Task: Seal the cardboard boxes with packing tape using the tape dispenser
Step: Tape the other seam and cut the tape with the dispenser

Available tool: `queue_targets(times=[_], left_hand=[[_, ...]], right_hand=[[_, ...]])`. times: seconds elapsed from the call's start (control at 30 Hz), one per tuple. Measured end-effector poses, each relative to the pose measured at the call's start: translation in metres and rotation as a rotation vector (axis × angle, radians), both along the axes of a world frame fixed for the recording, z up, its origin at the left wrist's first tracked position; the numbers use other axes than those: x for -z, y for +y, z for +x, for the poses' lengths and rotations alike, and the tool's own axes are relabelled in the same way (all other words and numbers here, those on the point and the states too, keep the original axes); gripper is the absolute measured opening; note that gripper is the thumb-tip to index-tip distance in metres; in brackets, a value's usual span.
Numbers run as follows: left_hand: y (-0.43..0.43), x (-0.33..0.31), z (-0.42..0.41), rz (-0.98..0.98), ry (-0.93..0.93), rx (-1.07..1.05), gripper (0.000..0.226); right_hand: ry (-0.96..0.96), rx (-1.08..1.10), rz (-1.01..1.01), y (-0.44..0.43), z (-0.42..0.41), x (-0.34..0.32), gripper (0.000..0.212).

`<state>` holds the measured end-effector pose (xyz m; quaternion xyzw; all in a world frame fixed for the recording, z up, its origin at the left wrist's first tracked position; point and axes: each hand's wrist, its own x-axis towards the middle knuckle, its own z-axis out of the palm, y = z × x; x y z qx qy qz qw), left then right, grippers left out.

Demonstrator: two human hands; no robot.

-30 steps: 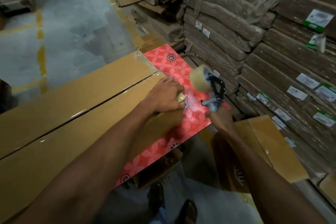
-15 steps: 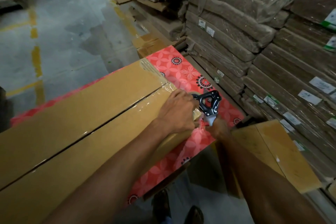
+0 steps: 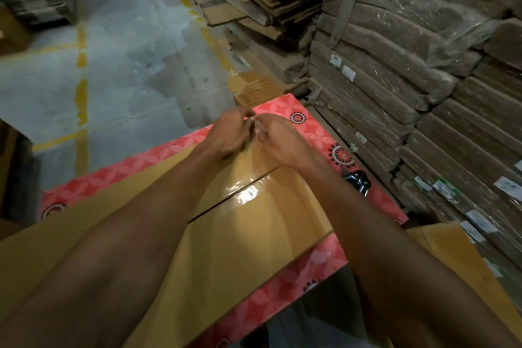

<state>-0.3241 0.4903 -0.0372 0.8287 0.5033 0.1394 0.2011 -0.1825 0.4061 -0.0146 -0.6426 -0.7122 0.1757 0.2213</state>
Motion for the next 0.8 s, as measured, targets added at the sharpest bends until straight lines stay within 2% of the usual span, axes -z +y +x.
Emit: queue_targets(times=[0.13, 0.2, 0.3, 0.43, 0.53, 0.67, 0.8], left_hand=[[0.005, 0.004, 0.002, 0.02, 0.083, -0.013, 0.053], [0.007, 0.003, 0.002, 0.031, 0.181, 0.03, 0.051], [0.009, 0.001, 0.005, 0.042, 0.34, 0.111, 0.045], [0.01, 0.001, 0.004, 0.034, 0.344, 0.092, 0.039], [0.007, 0.0, 0.008, 0.041, 0.349, 0.043, 0.049], [-0.004, -0.005, 0.017, -0.032, 0.355, -0.036, 0.057], [-0.031, 0.0, 0.021, 0.034, 0.392, 0.07, 0.07]], right_hand=[[-0.061, -0.048, -0.055, 0.022, -0.013, 0.023, 0.04], [-0.096, -0.039, -0.044, 0.019, -0.014, 0.028, 0.053], [-0.153, -0.038, -0.078, 0.016, -0.014, 0.027, 0.055], [-0.188, -0.04, -0.14, -0.001, -0.014, 0.018, 0.056], [-0.186, 0.011, -0.194, -0.039, -0.003, 0.016, 0.061], [-0.253, 0.059, -0.168, -0.085, 0.005, 0.021, 0.063], [-0.254, 0.059, -0.182, -0.087, 0.006, 0.021, 0.063]])
